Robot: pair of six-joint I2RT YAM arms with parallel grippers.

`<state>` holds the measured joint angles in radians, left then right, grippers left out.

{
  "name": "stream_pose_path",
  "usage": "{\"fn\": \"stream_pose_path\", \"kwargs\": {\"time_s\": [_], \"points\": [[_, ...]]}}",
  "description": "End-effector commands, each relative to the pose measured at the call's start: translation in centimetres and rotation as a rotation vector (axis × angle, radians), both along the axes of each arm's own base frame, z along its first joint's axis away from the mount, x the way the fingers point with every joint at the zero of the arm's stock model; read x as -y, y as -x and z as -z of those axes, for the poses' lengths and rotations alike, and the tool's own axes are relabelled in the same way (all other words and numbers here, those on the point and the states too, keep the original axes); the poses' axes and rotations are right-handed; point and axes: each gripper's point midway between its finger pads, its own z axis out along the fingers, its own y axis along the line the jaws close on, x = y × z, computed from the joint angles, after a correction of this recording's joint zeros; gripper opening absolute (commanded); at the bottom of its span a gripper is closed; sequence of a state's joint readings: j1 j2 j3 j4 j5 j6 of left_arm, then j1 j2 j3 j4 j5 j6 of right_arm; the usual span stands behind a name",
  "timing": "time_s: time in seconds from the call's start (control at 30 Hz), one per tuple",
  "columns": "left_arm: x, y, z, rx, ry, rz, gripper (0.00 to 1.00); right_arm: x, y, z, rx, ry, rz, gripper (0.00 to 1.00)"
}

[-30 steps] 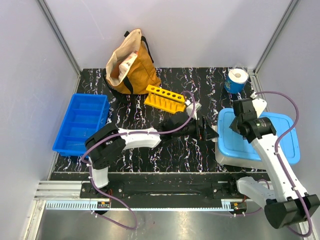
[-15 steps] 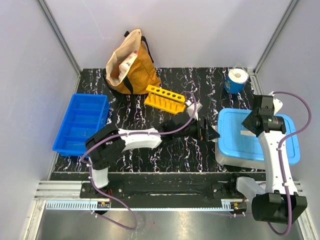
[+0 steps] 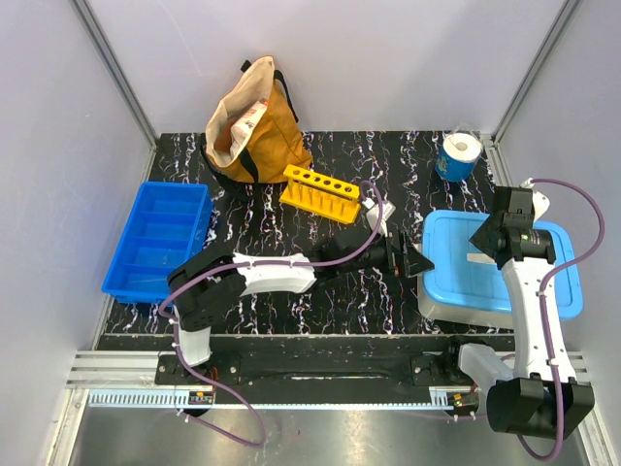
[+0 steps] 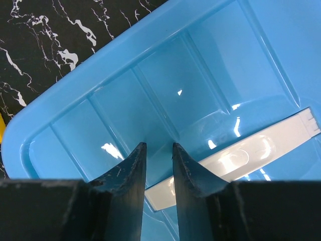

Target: Organize the chemistry lab equipment

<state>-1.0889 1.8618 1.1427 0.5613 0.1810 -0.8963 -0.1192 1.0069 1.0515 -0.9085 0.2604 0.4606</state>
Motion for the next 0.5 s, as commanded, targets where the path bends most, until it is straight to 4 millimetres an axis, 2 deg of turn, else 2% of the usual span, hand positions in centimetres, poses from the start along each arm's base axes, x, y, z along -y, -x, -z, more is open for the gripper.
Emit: {"fn": "stream_pose_path", "kwargs": {"time_s": [0.0, 0.13, 0.27, 0.4, 0.47], "points": [[0.9, 0.1, -2.7, 0.021, 0.098, 0.005, 0.99, -0.8, 0.2, 0.8, -0.019, -0.036, -0.037, 0.33], [1.2, 0.2, -1.4, -0.029, 0.092, 0.012, 0.99, -0.9, 0.1, 1.1, -0.028, -0.042, -0.043, 0.33], [1.8, 0.2, -1.0, -0.047, 0.11, 0.022, 0.98, -1.0, 0.1, 1.2, -0.024, -0.048, -0.046, 0.33], [2.2, 0.0, -2.1, -0.027, 0.132, 0.029, 0.95, -1.1, 0.0, 1.4, -0.026, -0.051, -0.052, 0.33], [2.4, -0.3, -2.0, -0.023, 0.117, 0.025, 0.91, -1.2, 0.0, 1.7, -0.03, -0.056, -0.054, 0.33]]}}
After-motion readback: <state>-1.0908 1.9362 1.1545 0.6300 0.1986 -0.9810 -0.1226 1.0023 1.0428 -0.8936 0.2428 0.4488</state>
